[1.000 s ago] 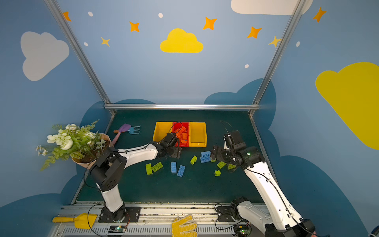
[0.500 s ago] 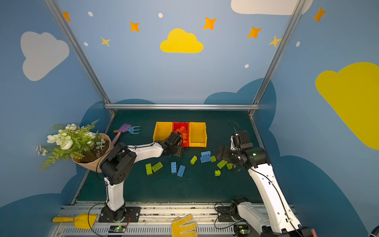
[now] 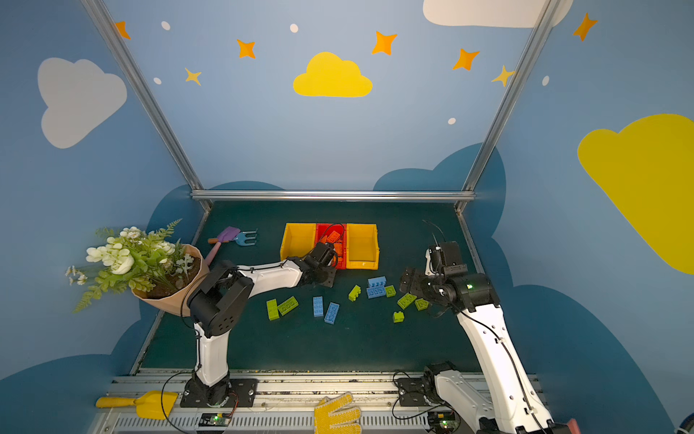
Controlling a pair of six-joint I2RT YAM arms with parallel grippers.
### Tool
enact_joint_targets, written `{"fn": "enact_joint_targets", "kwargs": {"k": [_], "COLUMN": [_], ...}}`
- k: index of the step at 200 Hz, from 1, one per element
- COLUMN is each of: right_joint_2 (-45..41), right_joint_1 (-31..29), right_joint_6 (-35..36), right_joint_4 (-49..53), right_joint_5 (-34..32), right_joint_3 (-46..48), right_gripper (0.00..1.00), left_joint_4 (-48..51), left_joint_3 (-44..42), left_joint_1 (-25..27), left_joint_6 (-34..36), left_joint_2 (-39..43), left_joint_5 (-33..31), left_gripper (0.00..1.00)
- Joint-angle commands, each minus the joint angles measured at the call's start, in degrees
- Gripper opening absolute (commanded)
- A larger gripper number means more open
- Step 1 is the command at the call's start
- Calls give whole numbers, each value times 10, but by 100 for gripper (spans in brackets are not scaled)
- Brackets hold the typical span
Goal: Sort the legos into containers by color
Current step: 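Close the left gripper on the green 2x2 brick and lift it, then carry the green brick into the yellow bin nearest the left gripper and release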
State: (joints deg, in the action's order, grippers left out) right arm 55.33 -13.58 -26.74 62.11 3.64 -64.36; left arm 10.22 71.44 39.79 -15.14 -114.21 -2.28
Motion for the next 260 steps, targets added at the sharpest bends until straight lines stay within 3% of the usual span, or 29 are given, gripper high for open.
{"fn": "enact_joint_targets", "kwargs": {"k": [1,44,91,142,200,260], "right_joint_2": [-14,-15,-18,12,33,32], "right_joint_1": [2,2,3,2,0,-1], "right_joint_6": [-3,-2,-10,-11,-12,-24], "right_joint_4": [10,11,-12,-47,-59,-66], "right_joint_5": [6,24,52,92,108,105], "right_joint_3": [8,12,28,24,10,4], "right_gripper": [93,93,93,93,93,93], "left_joint_4": [38,57,111,166,160,178], "left_joint_3": [-3,-24,-52,-20,69,177], "left_joint_1": [9,16,19,-21,-141,-177], "left_joint_6": [-6,-20,-32,-14,-3,20], "left_joint_2": [9,46,140,186,119,4], "left_joint_5": [-5,-26,-91,-142,-86,-57], "left_gripper": [26,25,23,24,26,33]}}
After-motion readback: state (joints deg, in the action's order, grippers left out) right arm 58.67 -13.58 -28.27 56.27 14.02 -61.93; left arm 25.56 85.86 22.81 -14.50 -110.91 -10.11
